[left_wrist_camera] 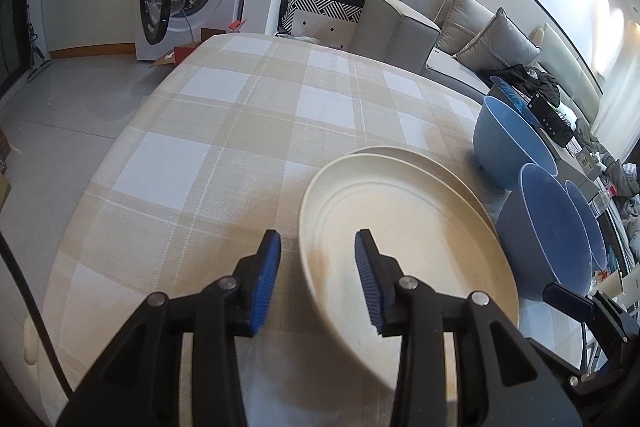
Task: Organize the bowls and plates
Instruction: 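Carry both held cream plates onto the plate stack and open both grippers, then move both open grippers away from the plate stack toward the blue bowls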
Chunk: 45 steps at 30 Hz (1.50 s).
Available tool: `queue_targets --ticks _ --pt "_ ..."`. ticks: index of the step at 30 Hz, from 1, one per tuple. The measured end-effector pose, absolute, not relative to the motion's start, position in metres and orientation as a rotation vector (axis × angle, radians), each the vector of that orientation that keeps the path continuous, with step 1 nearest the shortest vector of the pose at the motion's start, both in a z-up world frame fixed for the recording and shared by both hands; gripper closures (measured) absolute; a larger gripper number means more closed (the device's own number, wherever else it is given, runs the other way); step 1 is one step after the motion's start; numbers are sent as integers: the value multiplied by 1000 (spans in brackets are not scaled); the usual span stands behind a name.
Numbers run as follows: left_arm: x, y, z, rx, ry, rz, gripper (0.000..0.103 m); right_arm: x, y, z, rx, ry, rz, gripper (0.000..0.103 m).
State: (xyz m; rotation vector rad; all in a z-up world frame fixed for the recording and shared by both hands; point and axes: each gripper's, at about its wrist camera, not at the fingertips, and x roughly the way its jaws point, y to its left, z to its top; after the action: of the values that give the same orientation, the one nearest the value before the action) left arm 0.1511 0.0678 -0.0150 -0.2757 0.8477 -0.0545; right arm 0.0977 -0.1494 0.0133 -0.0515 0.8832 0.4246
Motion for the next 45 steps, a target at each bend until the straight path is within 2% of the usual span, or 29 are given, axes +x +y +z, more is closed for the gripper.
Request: queue_targets --ticks 2,7,14,18,19,34,45 --pt "146 70 -13 -270 842 -48 64 95 -152 14 -50 881 430 20" --pt "137 75 -11 -260 843 -36 52 94 -155 13 -47 883 443 19" --pt "124 73 -18 -219 857 -35 42 87 -160 14 -63 874 457 15" --pt "105 76 -13 -197 829 -22 23 81 -166 17 -74 855 471 14" --pt "99 77 -11 -193 818 -19 21 80 -167 18 -79 852 471 14" --pt "104 64 -22 -142 871 -25 20 68 -207 46 -76 787 436 13" --pt "97 63 -3 -145 839 -27 19 69 -248 64 -35 752 374 12"
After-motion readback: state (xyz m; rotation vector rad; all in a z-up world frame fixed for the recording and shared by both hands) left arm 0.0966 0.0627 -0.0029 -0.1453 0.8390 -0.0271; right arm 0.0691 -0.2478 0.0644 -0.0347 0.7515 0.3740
